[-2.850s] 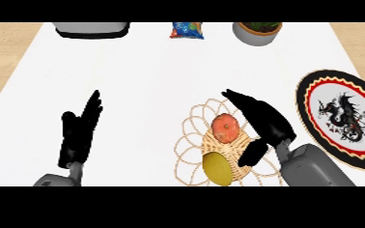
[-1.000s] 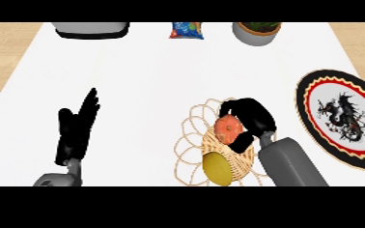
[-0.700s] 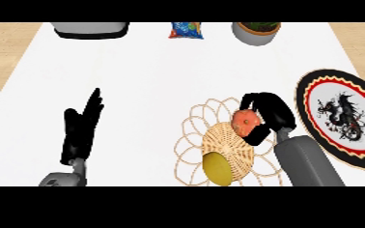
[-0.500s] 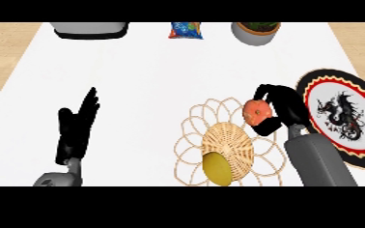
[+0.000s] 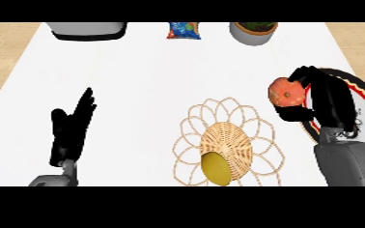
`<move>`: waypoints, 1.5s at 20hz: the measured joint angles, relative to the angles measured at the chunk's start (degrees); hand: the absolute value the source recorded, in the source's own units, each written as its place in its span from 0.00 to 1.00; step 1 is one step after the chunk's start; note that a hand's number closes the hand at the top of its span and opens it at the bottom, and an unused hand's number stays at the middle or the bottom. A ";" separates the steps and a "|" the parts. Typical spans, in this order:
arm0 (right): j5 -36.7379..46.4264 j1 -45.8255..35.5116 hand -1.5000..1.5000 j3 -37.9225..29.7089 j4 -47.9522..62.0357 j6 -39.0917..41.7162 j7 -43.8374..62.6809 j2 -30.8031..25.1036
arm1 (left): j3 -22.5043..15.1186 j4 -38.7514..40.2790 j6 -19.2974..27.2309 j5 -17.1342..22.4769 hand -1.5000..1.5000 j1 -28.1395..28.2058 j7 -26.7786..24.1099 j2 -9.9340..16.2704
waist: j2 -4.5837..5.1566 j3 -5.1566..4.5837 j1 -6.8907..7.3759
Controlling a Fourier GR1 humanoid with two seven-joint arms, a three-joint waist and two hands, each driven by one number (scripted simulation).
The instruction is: Pick the squash from the placemat and place it in the plate
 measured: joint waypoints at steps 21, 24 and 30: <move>-5.00 -3.97 1.00 -19.31 15.84 -4.38 -3.78 -9.39 | -0.37 0.14 -0.80 -2.24 0.50 0.92 -0.89 -2.11 | 0.40 0.05 1.15; -5.87 -5.54 1.00 -20.13 22.36 -3.32 -5.92 -11.04 | -0.13 1.09 -1.08 -2.31 0.50 0.16 -1.22 -2.27 | 0.43 0.07 1.16; -9.04 -8.40 1.00 -21.19 34.84 2.09 -11.08 -13.56 | 0.10 0.37 -1.00 -2.49 0.50 -1.16 0.48 -2.38 | 0.49 0.09 1.39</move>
